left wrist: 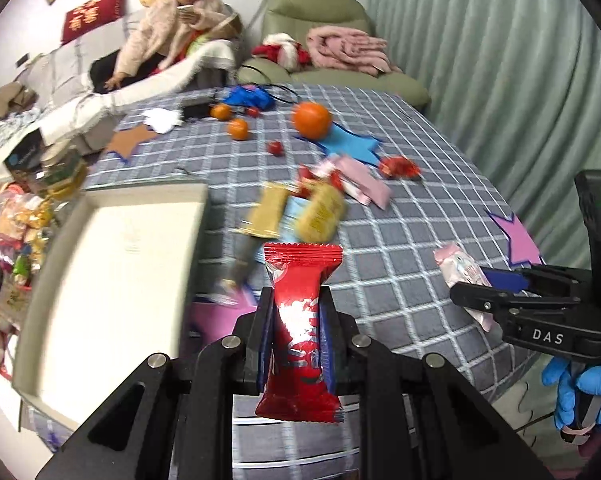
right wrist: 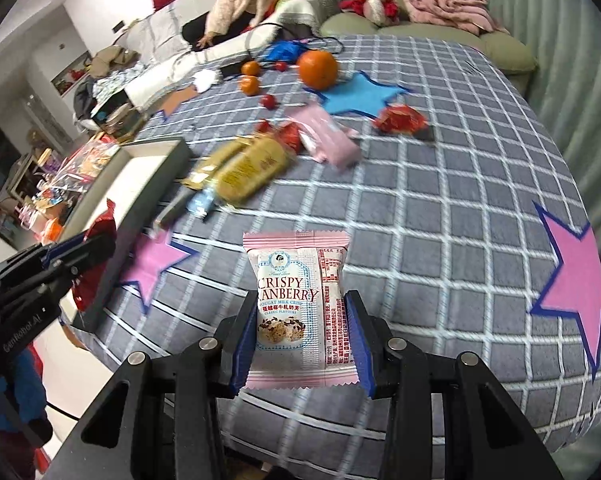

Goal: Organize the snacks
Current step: 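Carry the red bar with the left gripper while the right carries the cranberry packet into the white tray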

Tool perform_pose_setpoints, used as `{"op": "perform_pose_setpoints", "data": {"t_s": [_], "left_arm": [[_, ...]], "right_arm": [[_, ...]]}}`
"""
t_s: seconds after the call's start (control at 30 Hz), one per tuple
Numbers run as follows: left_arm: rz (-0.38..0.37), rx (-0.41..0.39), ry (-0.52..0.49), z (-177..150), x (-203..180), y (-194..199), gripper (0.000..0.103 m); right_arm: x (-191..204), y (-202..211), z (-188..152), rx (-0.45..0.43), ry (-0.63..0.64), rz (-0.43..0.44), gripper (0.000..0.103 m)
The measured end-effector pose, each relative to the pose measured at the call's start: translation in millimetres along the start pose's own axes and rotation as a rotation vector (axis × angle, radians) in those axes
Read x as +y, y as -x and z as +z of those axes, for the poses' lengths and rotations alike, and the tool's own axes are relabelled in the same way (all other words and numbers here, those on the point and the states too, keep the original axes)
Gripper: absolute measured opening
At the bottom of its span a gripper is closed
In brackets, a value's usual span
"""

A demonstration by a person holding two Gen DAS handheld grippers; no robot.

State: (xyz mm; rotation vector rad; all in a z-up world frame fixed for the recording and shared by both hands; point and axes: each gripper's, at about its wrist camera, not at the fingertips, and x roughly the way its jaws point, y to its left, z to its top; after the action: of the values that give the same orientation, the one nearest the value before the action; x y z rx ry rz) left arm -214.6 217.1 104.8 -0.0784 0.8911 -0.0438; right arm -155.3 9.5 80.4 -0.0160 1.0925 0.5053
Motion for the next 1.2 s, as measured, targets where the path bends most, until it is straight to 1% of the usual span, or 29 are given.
{"op": "perform_pose_setpoints", "data": {"t_s": [0.2,0.33,0.57,0.67,0.8,0.93,1.1,1.17,1.2], "left_arm": [[0.072,-0.032,0.046,6,49,18,0.022],[0.131,-0.043,0.08,6,83,26,0.022],[0.211,-0.015,0.175,-6,141,21,0.022],[0.228,0.008,0.195,-14,156,12,0.022],[0.231,0.039,0.225,-24,172,2,0.022],[0.229,0.067,0.249,-30,187,-9,0.022],[0.216,0.1,0.249,-38,193,-23,0.023],[0.231,0.108,0.24,-41,192,-29,0.031],[0.232,0.109,0.237,-42,191,-30,0.044]], "right_arm": [[45,-11,19,0.01,0.085,0.037,0.043],[84,-20,35,0.017,0.164,0.064,0.044],[150,-46,60,0.043,0.265,0.128,0.044],[180,-61,65,0.065,0.309,0.153,0.044],[212,-82,66,0.1,0.356,0.173,0.044],[232,-98,67,0.128,0.378,0.182,0.044],[243,-113,68,0.158,0.382,0.18,0.044],[244,-119,69,0.174,0.377,0.175,0.044],[243,-122,69,0.187,0.373,0.171,0.045]]}}
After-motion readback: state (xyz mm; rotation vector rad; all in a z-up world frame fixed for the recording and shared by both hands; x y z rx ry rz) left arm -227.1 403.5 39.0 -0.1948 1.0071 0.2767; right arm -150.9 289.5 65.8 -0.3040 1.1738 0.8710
